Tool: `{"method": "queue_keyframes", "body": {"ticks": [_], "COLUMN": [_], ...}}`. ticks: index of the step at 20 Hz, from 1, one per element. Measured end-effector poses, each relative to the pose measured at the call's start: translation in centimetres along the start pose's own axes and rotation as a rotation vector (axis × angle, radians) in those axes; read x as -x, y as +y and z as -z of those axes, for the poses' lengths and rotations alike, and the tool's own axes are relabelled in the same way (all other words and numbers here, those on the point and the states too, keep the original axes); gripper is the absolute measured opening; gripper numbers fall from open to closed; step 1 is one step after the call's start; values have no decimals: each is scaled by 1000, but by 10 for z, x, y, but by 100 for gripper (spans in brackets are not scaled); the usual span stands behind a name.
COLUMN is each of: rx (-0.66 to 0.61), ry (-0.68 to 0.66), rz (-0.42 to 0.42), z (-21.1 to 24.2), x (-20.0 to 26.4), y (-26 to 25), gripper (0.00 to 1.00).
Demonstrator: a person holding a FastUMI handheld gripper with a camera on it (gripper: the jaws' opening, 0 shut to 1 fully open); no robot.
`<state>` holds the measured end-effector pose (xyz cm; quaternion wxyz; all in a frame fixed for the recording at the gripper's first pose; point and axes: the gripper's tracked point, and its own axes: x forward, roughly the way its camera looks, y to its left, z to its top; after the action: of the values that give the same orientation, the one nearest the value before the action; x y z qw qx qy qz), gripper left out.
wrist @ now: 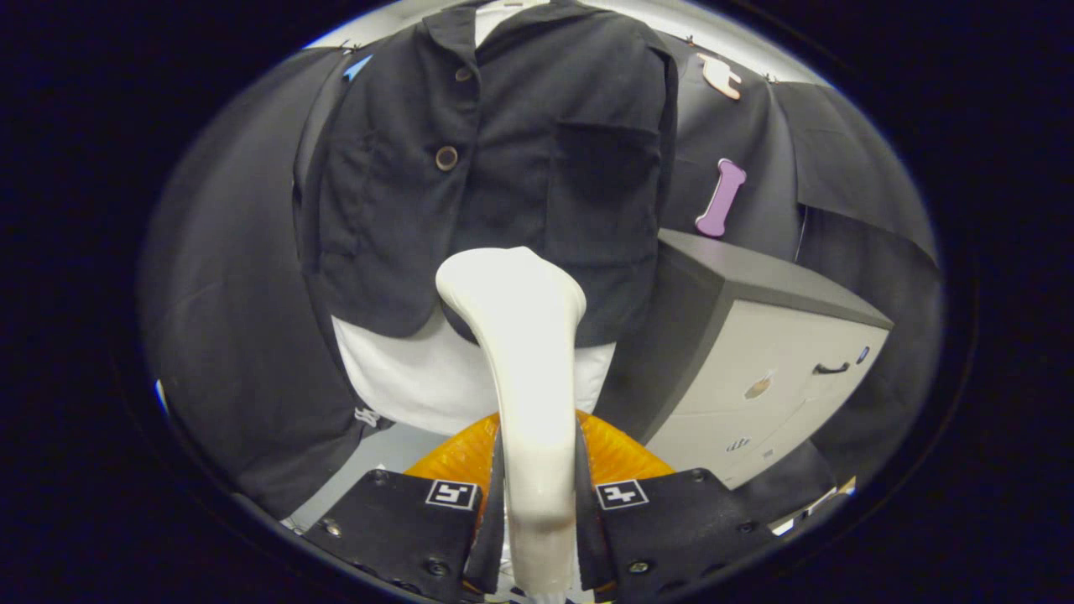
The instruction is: Iron the clothes twice with a garment steamer, once on the left side and once on the right side.
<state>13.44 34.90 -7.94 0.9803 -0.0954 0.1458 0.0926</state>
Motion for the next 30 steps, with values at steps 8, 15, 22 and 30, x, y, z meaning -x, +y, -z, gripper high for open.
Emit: {"method": "queue_keyframes", "body": {"ticks": [8, 15, 22, 30], "rx": [6, 38, 19, 51], "ry": [-312, -567, -721, -722], "rz": [-106, -149, -121, -111], "z": [-165, -302, -391, -414], "x": [63, 104, 93, 58], "y": [50, 97, 123, 139], "gripper": [38, 38, 38, 38]}}
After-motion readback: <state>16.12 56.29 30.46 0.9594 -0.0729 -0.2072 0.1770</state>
